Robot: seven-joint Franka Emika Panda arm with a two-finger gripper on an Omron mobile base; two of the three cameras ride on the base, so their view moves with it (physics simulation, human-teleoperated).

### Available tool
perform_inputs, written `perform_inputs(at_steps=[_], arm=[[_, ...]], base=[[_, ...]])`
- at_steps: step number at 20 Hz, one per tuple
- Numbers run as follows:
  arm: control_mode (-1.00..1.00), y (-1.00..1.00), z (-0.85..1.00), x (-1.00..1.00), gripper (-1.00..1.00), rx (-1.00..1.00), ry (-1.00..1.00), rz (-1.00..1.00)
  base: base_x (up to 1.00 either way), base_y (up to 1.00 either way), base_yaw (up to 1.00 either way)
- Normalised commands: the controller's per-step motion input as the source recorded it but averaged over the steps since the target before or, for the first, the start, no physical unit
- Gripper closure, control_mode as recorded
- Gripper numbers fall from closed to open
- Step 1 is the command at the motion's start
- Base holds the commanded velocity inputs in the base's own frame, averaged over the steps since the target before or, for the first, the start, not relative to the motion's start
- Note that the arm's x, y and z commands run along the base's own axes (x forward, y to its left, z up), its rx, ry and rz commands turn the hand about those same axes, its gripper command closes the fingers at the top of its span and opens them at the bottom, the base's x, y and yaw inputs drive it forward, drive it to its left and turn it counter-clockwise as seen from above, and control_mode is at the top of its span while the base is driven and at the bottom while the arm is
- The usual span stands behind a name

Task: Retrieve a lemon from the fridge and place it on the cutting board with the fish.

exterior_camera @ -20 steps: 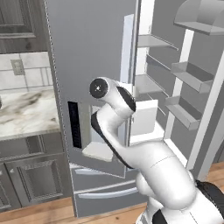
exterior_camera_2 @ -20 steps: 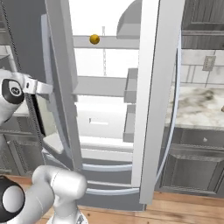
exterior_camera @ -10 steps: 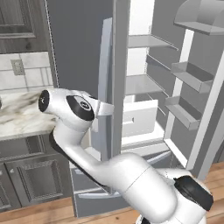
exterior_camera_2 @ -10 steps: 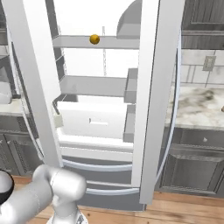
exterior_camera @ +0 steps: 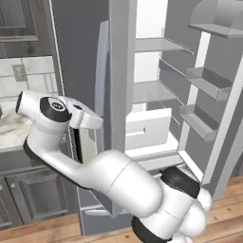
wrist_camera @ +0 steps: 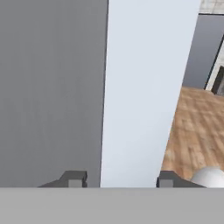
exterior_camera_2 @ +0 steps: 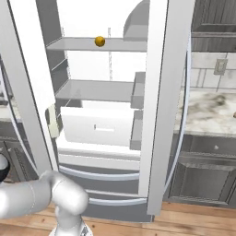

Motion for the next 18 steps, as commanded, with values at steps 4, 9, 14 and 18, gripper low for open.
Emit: perform_inputs(at_steps=[4, 9, 14, 18], arm=[[-1.0, 0.3, -0.08, 0.0, -1.0, 0.0, 0.01, -0.05], [-1.0, 0.25, -0.01, -0.07, -1.0, -0.01, 0.09, 0.0], [-1.0, 0.06, -0.01, -0.18, -1.0, -0.04, 0.15, 0.03], [-1.0, 0.01, -0.01, -0.58, -1.0, -0.03, 0.11, 0.07]], base=[[0.0, 0.0, 0.0], [0.0, 0.0, 0.0], [0.0, 0.0, 0.0], [0.0, 0.0, 0.0]])
